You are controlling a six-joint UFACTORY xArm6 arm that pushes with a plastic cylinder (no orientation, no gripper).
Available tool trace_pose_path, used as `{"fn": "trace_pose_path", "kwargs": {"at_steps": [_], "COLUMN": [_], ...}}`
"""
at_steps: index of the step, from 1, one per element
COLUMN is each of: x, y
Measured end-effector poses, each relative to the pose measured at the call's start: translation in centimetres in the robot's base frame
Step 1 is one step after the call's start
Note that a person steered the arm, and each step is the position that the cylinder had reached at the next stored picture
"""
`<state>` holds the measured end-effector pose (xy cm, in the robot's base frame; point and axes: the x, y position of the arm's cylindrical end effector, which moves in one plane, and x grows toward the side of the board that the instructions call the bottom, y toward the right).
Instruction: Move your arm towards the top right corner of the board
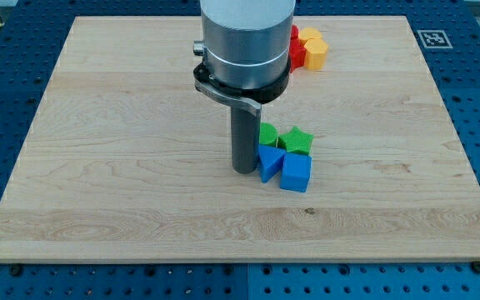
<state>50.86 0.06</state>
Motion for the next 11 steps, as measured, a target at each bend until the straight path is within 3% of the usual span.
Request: {"fn": "trace_pose_path", "kwargs": {"at_steps": [2,4,5,7,8,9,11], "x": [0.0,-8.3,-11.0,-12.6,-17.2,-20.7,-18.3], "y": [-0.2,-8.2,-3.1,18.6,24.4,23.0,15.1]}}
